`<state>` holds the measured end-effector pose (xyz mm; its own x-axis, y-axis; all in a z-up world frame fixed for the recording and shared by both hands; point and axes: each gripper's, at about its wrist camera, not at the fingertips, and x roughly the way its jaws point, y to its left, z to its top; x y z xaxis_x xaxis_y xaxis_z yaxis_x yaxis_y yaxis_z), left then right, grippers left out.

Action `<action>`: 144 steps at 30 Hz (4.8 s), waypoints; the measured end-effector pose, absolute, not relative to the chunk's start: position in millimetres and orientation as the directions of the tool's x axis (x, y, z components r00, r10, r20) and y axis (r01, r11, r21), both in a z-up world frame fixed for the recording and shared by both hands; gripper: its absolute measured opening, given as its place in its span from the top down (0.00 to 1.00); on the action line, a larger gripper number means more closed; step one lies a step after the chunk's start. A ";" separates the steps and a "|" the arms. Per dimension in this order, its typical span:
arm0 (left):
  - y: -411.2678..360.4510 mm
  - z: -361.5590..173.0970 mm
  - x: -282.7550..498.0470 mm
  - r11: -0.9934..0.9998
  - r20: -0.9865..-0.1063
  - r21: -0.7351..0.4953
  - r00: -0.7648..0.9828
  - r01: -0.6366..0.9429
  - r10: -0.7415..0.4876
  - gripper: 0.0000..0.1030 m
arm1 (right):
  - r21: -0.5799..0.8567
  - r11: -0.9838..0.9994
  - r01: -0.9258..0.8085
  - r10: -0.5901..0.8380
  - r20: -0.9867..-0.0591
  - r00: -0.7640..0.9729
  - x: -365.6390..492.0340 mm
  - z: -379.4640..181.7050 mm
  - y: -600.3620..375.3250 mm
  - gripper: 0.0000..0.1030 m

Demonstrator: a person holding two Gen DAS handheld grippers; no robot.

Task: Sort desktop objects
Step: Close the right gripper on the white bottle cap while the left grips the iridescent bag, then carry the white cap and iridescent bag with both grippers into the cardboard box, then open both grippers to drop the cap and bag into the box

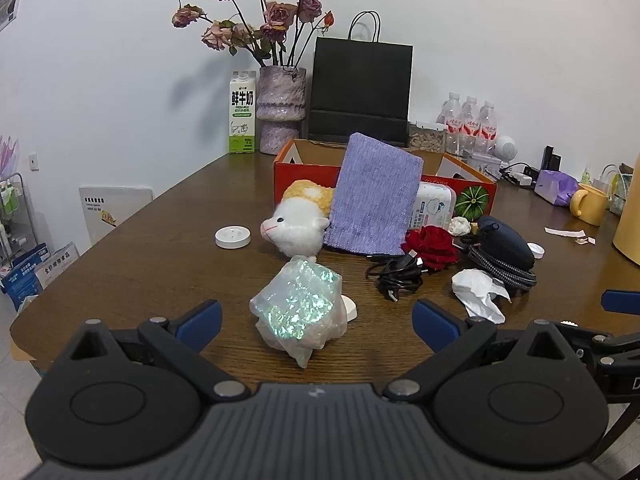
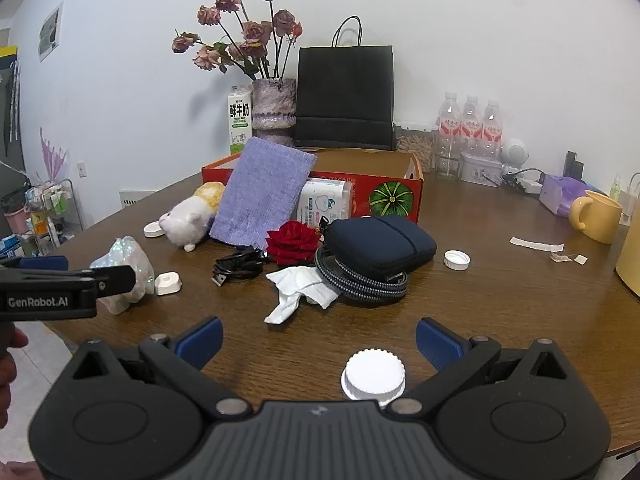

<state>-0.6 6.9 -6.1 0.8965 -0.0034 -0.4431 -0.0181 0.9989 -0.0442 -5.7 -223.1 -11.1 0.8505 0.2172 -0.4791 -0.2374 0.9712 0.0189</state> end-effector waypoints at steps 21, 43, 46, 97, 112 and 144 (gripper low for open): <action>6.5 -11.4 7.1 0.998 -0.473 -0.038 0.881 -0.040 0.017 0.00 | 0.013 0.974 -0.225 0.199 -0.518 0.832 0.4 -14.4 -224.9 0.00; 9.9 -22.8 34.6 0.999 -0.495 -0.030 0.869 -0.043 0.023 0.06 | 0.026 0.973 -0.229 0.203 -0.567 0.798 18.5 -34.1 -232.0 0.54; 10.1 -23.9 39.9 0.999 -0.504 -0.030 0.864 -0.037 0.017 0.25 | 0.035 0.972 -0.233 0.212 -0.564 0.798 21.0 -33.4 -234.0 0.65; -0.5 103.7 287.3 0.996 -0.423 0.015 0.903 0.091 -0.076 0.56 | -0.011 0.931 -0.365 0.318 -0.466 0.826 319.3 76.6 -200.6 0.66; -15.1 66.1 385.2 0.971 -0.664 0.160 0.748 0.176 -0.026 0.56 | -0.053 0.914 -0.401 0.254 -0.698 0.670 405.5 33.7 -204.0 0.66; -9.8 50.8 412.7 0.976 -0.733 0.115 0.679 0.185 -0.043 0.02 | -0.118 0.909 -0.399 0.172 -0.767 0.618 423.7 17.9 -203.9 0.14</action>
